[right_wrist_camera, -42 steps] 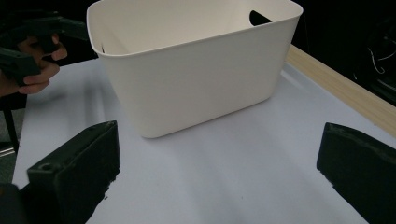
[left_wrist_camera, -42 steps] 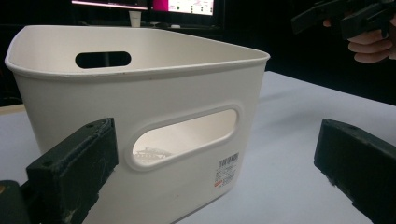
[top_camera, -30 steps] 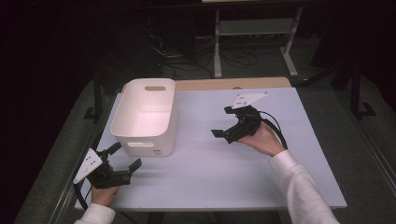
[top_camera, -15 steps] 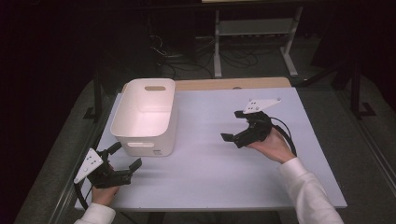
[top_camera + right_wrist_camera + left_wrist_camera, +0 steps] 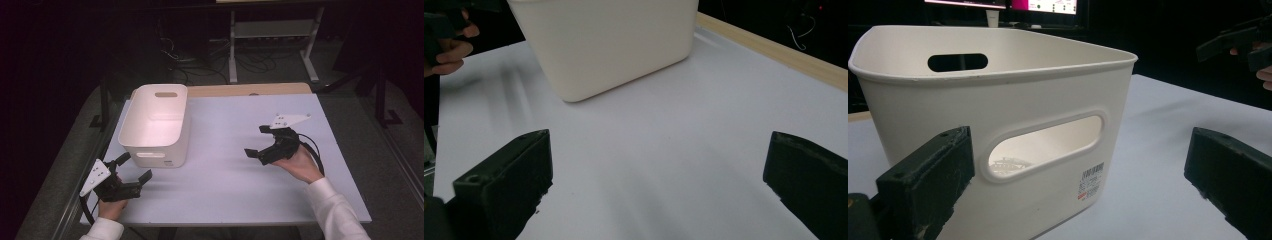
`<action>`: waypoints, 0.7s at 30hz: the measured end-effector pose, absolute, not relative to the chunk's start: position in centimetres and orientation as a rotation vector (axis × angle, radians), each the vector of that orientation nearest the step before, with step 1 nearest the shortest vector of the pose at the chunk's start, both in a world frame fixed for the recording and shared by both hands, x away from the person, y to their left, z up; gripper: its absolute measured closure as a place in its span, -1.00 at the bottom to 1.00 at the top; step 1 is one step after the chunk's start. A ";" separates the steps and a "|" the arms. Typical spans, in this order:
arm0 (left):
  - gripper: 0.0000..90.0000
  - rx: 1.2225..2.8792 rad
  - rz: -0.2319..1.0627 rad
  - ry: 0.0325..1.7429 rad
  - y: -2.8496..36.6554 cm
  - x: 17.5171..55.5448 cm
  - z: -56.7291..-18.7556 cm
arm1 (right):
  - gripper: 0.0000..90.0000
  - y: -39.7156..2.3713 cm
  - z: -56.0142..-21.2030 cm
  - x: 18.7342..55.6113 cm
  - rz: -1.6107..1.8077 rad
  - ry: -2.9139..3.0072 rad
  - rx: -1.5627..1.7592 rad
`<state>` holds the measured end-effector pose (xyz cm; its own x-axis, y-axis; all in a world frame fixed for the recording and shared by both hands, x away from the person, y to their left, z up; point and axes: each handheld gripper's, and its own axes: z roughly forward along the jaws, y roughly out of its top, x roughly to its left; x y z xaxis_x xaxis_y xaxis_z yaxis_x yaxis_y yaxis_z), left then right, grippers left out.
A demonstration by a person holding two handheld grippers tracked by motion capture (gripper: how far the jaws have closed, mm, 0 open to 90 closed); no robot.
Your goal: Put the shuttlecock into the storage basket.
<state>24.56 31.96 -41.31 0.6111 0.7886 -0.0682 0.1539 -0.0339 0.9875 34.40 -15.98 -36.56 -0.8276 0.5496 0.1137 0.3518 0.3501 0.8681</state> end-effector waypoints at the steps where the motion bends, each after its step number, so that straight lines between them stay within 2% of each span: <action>1: -1.00 1.550 0.614 0.818 32.0 24.6 -41.3 | -1.00 -16.0 -36.6 34.4 1.475 2.412 0.817; 21: -1.00 1.574 0.618 0.818 32.0 24.6 -41.3 | -1.00 -18.7 -38.3 32.2 1.504 2.347 0.869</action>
